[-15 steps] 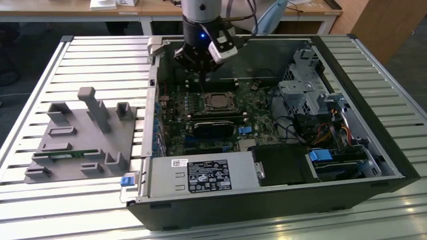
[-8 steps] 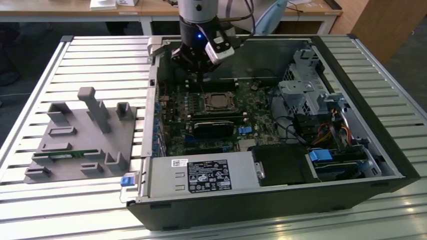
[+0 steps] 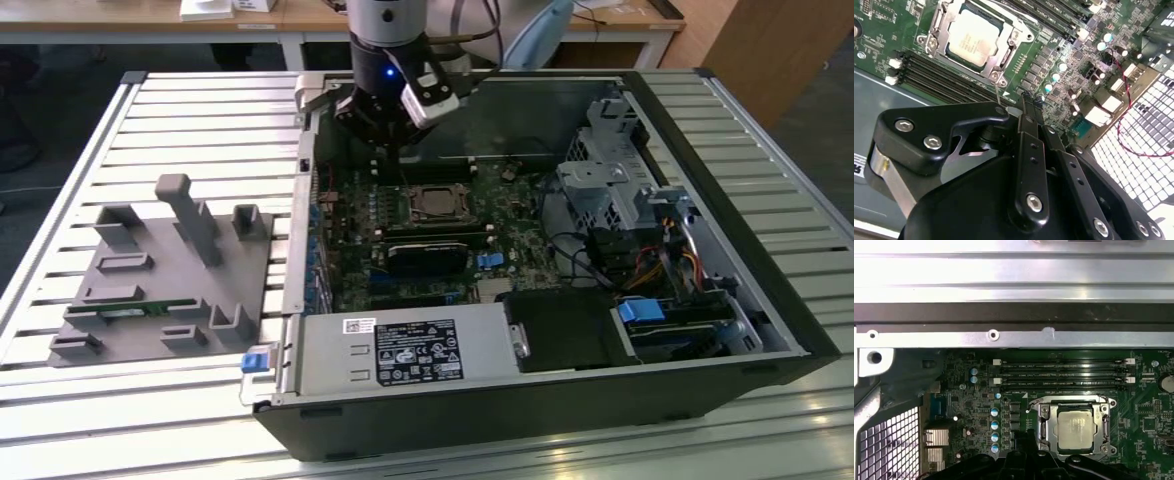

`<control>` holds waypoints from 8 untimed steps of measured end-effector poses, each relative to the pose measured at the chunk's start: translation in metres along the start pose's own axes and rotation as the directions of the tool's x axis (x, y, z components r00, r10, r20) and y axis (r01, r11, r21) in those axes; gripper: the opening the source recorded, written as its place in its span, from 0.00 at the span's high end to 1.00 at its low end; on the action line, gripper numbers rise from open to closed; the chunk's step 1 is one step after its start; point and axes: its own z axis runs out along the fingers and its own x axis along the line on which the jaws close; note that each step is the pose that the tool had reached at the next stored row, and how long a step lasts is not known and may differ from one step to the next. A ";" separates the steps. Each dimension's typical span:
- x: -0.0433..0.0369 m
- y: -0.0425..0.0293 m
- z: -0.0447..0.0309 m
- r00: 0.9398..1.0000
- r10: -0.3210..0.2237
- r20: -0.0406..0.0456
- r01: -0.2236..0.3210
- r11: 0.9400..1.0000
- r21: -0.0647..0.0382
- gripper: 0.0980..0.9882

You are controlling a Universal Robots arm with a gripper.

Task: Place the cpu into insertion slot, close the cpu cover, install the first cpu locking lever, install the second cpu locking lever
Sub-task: 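Install the first cpu locking lever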

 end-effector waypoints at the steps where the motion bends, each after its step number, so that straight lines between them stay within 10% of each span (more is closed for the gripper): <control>1: 0.0005 0.0005 0.0003 1.000 0.000 0.000 0.000 1.000 0.000 0.98; 8: 0.0052 0.0065 0.0033 1.000 0.000 0.000 0.000 1.000 0.000 0.98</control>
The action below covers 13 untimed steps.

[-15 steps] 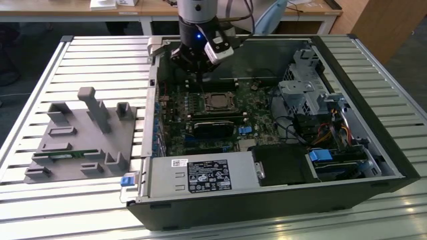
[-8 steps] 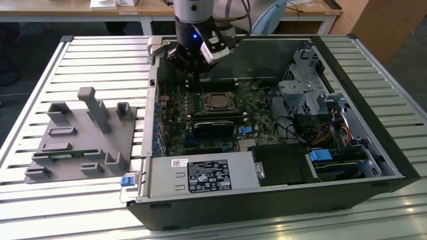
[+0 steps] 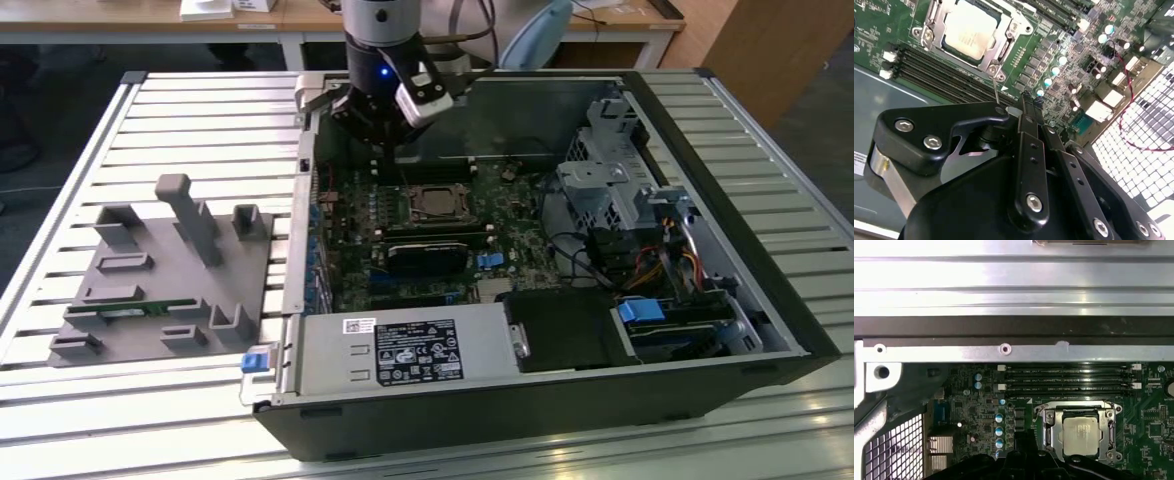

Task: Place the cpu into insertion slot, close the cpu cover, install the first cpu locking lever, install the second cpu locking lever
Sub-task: 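Install the first cpu locking lever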

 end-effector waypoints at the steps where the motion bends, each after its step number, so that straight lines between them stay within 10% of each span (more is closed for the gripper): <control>1: 0.0004 0.0010 0.0006 1.000 0.000 0.000 0.000 1.000 0.000 0.98; 13: 0.0021 0.0125 0.0059 1.000 0.000 0.000 0.000 1.000 0.000 0.98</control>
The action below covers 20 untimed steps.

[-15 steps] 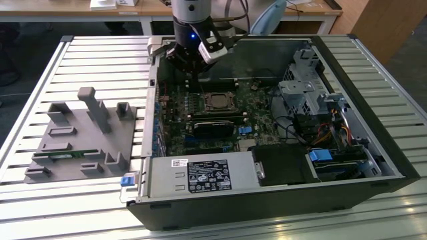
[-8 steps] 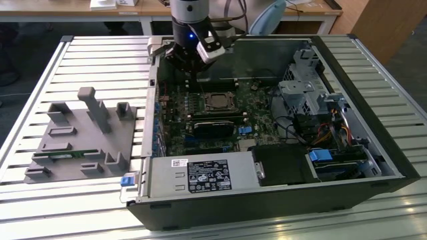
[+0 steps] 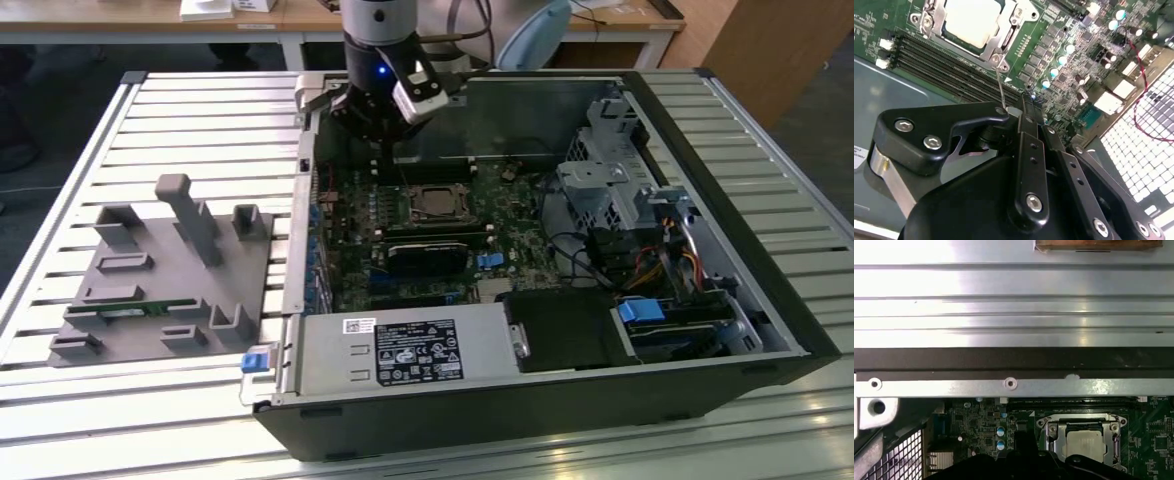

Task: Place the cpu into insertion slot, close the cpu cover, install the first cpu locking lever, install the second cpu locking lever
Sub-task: 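Install the first cpu locking lever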

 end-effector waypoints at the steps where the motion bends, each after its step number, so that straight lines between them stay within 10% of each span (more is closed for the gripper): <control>1: -0.0001 0.0006 0.0001 1.000 0.000 0.000 0.000 1.000 0.000 0.98; 20: -0.0397 0.0030 0.0024 1.000 0.000 0.000 0.000 1.000 0.000 0.98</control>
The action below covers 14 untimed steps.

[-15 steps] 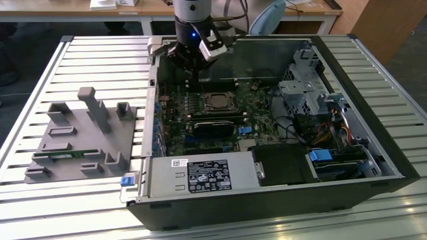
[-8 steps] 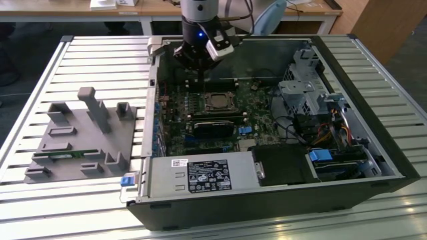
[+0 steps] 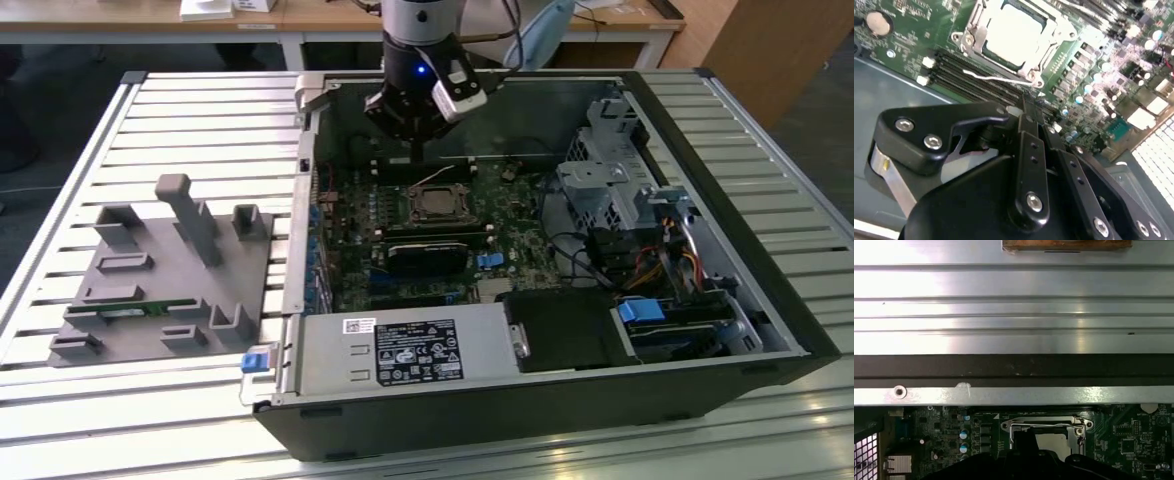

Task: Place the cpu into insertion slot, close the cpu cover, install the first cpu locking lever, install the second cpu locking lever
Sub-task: 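Install the first cpu locking lever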

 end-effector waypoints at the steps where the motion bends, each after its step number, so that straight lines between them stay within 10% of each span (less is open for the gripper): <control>1: 0.0000 0.0000 0.0000 1.000 0.000 0.000 0.000 1.000 0.000 0.98; 4: 0.0000 0.0000 0.0001 1.000 0.000 0.000 0.000 1.000 -0.002 0.98; 8: -0.0001 -0.0001 0.0017 1.000 0.001 0.001 -0.001 0.999 -0.036 0.98; 14: -0.0051 -0.0001 0.0066 1.000 0.000 0.001 0.000 0.999 -0.034 0.98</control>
